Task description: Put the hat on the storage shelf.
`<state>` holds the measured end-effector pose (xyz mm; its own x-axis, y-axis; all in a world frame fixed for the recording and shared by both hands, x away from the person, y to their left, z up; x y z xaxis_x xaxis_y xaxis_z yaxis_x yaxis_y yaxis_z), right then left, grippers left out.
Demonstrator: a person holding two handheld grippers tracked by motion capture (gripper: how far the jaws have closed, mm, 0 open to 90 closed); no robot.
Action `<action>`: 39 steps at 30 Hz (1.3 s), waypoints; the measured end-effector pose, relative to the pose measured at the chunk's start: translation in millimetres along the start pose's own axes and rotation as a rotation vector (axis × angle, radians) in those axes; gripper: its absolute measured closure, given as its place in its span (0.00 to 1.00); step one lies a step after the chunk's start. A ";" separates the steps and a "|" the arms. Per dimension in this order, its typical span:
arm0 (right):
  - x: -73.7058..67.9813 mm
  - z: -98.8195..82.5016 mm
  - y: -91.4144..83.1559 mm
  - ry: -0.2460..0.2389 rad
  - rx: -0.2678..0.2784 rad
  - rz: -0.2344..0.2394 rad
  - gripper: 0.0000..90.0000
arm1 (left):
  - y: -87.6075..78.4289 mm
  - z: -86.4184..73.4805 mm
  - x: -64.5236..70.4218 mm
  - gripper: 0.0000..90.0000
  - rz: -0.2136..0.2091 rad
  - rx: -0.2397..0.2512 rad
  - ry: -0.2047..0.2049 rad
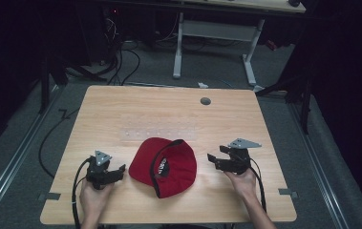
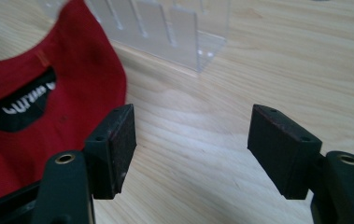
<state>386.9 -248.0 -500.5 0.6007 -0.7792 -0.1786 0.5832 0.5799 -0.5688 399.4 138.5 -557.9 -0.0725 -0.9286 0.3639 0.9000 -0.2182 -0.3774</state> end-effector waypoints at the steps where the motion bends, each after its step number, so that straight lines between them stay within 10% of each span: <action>1: 0.0 0.0 0.0 0.000 0.000 0.000 0.37 | 0.0 0.0 0.0 0.28 0.000 0.000 0.000; 39: -38.9 50.9 77.2 -0.088 -0.079 0.221 0.36 | 0.0 0.0 0.0 0.28 -0.001 0.000 0.000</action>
<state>436.4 -160.8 -496.6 0.7559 -0.6102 -0.2371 0.3903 0.7108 -0.5851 399.4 138.5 -557.9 -0.0734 -0.9283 0.3644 0.8997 -0.2193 -0.3773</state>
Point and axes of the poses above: each handheld gripper's, and its own axes: y roughly forward along the jaws, z roughly out of its top, x roughly to its right, the point moved 3 cm from there along y, roughly forward along the jaws, and after that the axes turned 5 degrees about z, right-handed, at the moved point
